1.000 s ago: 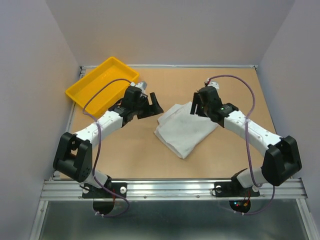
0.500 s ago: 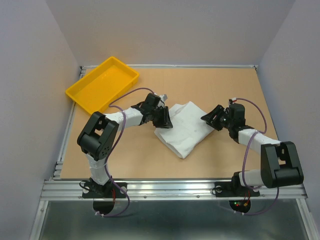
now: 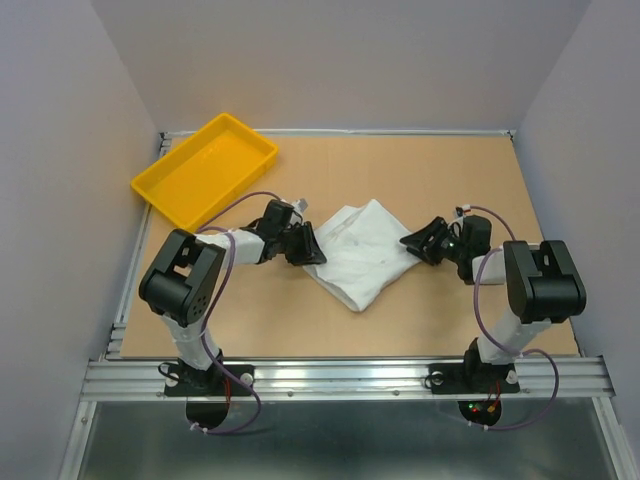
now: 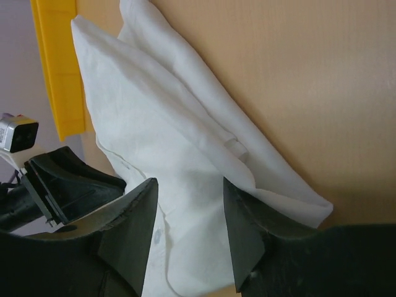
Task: Fold and stack the long sleeve shirts
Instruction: Fold the shirt
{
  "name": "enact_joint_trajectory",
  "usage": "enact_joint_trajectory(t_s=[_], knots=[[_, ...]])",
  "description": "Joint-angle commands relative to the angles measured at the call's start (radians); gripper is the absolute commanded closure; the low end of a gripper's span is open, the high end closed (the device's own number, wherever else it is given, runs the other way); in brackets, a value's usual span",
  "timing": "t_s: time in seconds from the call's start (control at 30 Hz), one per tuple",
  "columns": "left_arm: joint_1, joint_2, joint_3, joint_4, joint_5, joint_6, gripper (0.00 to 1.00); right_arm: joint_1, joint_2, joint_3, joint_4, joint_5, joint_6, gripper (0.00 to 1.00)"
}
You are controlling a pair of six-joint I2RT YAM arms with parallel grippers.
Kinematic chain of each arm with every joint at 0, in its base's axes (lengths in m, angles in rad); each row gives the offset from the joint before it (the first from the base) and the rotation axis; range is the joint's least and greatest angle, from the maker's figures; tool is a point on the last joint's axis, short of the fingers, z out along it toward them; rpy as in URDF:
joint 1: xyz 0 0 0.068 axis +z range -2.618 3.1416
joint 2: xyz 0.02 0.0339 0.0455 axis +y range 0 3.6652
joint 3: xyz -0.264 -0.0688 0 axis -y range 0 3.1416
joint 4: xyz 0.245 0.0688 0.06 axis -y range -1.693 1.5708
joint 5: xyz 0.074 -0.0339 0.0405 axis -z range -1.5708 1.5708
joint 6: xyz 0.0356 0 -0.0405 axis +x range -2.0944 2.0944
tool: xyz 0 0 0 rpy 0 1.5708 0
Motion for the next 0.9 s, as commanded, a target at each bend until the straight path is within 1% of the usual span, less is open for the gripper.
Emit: enact_joint_trajectory(t_s=[0.0,0.1,0.13,0.2,0.23,0.3,0.33,0.37,0.43,0.47,0.5,0.57,0.6,0.63,0.67,0.77,0.8,0.87], knots=[[0.042,-0.039,-0.058,-0.070,-0.095,0.026,0.62,-0.017,0.117,0.147,0.025,0.004,-0.088,0.48],[0.042,-0.079,-0.070,-0.072,-0.081,0.024,0.60,-0.017,0.151,0.262,-0.004,-0.016,-0.097,0.48],[0.042,-0.096,-0.072,-0.073,-0.086,0.029,0.59,-0.016,0.151,0.295,-0.040,-0.027,-0.103,0.48],[0.042,-0.165,-0.072,-0.084,-0.107,0.035,0.57,-0.011,0.119,0.338,-0.087,-0.051,-0.117,0.48],[0.042,-0.223,-0.073,-0.084,-0.118,0.038,0.55,-0.006,0.096,0.377,-0.157,-0.057,-0.140,0.47],[0.042,-0.283,-0.072,-0.083,-0.141,0.043,0.52,0.018,0.052,0.410,-0.242,-0.057,-0.172,0.47],[0.042,-0.329,-0.069,-0.083,-0.144,0.049,0.50,0.042,0.001,0.428,-0.314,-0.065,-0.197,0.46],[0.042,-0.347,-0.065,-0.084,-0.144,0.052,0.50,0.076,-0.022,0.425,-0.328,-0.080,-0.200,0.46],[0.042,-0.369,-0.059,-0.086,-0.140,0.053,0.50,0.116,-0.091,0.408,-0.339,-0.103,-0.157,0.46],[0.042,-0.374,-0.056,-0.084,-0.131,0.053,0.50,0.141,-0.112,0.387,-0.345,-0.096,-0.145,0.46],[0.042,-0.368,-0.050,-0.086,-0.118,0.052,0.50,0.194,-0.128,0.378,-0.356,-0.087,-0.132,0.46],[0.042,-0.337,-0.050,-0.080,-0.106,0.049,0.52,0.253,-0.165,0.349,-0.379,-0.062,-0.082,0.46],[0.042,-0.322,-0.044,-0.081,-0.097,0.041,0.56,0.309,-0.172,0.338,-0.376,-0.054,-0.039,0.46],[0.042,-0.308,-0.039,-0.084,-0.089,0.041,0.62,0.340,-0.180,0.330,-0.373,-0.042,-0.021,0.46],[0.042,-0.282,-0.035,-0.086,-0.080,0.037,0.66,0.399,-0.192,0.315,-0.370,-0.009,-0.005,0.46],[0.041,-0.228,-0.032,-0.080,-0.048,0.029,0.67,0.478,-0.189,0.298,-0.332,0.016,0.049,0.47],[0.039,-0.220,-0.033,-0.080,-0.040,0.032,0.68,0.516,-0.171,0.278,-0.287,0.012,0.073,0.47],[0.039,-0.202,-0.036,-0.080,-0.037,0.037,0.68,0.540,-0.143,0.252,-0.246,-0.003,0.096,0.47]])
